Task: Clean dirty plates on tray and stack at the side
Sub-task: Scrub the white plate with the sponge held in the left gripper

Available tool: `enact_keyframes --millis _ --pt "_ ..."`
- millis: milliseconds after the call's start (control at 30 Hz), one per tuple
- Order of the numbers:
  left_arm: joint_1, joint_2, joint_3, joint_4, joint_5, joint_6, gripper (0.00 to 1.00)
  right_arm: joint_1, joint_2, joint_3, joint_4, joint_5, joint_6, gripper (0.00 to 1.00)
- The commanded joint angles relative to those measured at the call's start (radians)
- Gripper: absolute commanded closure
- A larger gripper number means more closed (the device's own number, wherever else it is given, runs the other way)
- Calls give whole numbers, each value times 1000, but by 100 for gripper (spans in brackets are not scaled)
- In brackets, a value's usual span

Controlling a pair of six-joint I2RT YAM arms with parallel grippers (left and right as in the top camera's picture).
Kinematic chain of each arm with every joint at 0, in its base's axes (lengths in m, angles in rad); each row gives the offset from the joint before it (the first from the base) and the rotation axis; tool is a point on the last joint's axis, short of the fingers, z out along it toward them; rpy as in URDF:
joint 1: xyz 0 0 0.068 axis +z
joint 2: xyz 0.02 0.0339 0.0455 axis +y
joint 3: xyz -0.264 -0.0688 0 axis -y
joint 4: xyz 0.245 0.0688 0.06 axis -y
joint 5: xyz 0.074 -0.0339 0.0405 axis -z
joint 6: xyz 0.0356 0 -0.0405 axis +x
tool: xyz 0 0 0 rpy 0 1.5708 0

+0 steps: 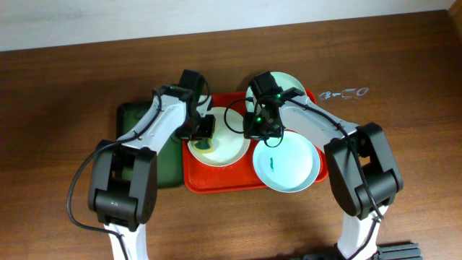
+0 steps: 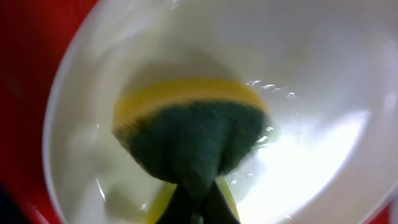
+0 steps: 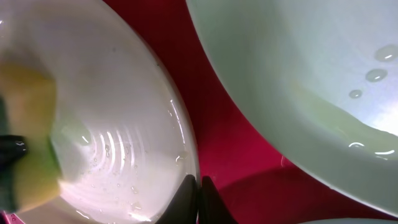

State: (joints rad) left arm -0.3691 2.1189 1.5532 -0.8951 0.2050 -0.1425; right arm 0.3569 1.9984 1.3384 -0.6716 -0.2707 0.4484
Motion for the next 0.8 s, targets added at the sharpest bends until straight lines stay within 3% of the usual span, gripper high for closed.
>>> enact_keyframes --millis 0,233,367,433,567,767 --pt "-1 0 -90 55 -8 -60 100 3 7 -7 0 13 2 96" --pt "-24 0 -76 193 371 -59 100 3 7 -7 6 13 2 96" --pt "5 -1 74 80 237 -59 100 3 7 -7 5 13 2 96" --pt "10 -1 145 -12 63 -59 100 3 7 -7 6 13 2 96" --pt "-8 2 118 -70 -151 -59 100 3 7 -7 6 13 2 96" --pt "-26 24 -41 57 -129 -78 100 3 7 -7 6 13 2 96"
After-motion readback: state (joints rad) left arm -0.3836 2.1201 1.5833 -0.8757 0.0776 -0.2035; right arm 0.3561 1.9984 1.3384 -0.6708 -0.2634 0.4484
